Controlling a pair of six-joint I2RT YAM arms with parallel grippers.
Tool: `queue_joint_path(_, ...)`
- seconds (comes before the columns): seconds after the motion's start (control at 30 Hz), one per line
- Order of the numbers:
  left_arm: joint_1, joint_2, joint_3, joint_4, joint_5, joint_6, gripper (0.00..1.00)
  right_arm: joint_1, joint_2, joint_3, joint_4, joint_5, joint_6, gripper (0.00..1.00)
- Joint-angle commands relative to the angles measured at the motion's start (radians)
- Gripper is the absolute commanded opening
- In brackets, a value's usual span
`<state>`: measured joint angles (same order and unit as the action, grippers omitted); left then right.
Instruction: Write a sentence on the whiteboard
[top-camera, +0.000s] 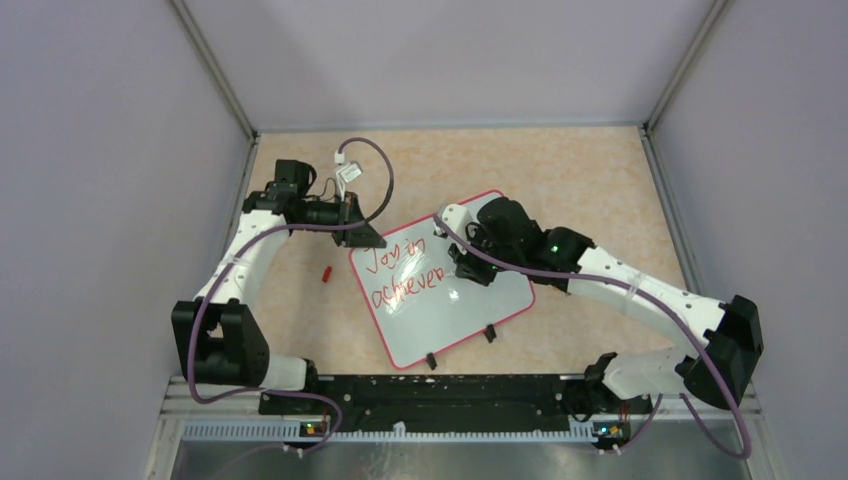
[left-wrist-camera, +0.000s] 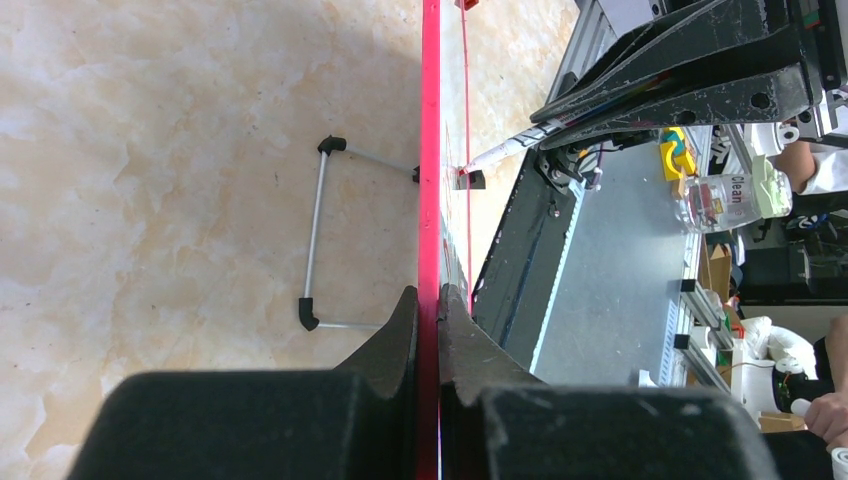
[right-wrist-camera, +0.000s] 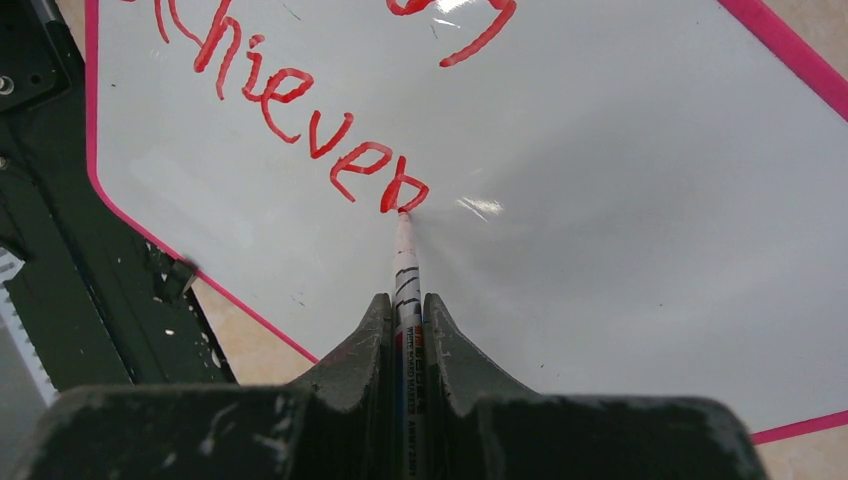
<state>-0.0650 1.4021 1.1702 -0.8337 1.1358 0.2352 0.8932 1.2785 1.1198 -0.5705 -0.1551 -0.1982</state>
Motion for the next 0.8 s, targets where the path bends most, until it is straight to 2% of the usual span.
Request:
queue_joint_path(0.0, 0.004, -0.009, -0.011, 0.009, -0.095, 0.031, 0.00, -0.010, -0.003, 0.025, 0.016, 0.037, -0.005, 0.00)
queue_joint_path(0.4, 0.004, -0.014, -0.016, 0.010, -0.097, 0.033, 0.00, -0.032, 0.013, 0.082, 0.041, 0.087, -0.005, 0.00)
queue_joint_path(0.77, 0.004, -0.008, -0.014, 0.012, -0.096, 0.030, 0.00, -0.040, -0.022, 0.025, 0.001, 0.081, -0.018, 0.00)
